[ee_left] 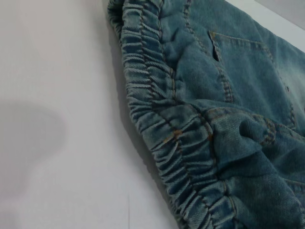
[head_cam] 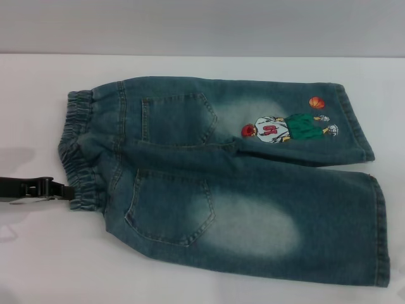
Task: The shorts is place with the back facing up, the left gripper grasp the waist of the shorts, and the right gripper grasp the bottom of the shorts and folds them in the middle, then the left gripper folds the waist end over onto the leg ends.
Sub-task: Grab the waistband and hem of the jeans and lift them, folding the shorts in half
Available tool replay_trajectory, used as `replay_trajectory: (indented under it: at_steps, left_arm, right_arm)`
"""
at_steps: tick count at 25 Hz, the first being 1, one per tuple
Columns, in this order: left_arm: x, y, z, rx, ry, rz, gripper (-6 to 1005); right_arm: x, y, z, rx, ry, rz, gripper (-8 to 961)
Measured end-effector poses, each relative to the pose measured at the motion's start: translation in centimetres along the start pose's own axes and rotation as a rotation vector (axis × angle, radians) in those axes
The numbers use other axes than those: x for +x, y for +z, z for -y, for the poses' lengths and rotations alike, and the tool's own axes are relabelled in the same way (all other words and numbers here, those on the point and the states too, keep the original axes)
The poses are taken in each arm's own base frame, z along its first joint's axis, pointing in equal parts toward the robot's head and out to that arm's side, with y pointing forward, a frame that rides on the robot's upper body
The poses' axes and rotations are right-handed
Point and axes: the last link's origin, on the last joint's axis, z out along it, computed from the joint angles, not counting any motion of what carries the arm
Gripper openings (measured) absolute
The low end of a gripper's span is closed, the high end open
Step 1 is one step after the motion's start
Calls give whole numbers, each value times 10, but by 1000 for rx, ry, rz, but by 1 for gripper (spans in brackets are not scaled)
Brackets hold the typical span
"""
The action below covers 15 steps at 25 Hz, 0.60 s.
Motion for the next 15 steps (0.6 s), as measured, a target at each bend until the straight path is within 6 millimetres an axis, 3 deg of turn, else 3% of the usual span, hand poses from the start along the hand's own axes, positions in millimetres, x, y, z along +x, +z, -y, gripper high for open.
replay_trajectory:
  at_steps: [15]
  left_arm:
    - [0, -1, 1, 2, 0, 1, 17]
  right_arm:
    - [-6, 7, 1, 5, 0, -45, 548]
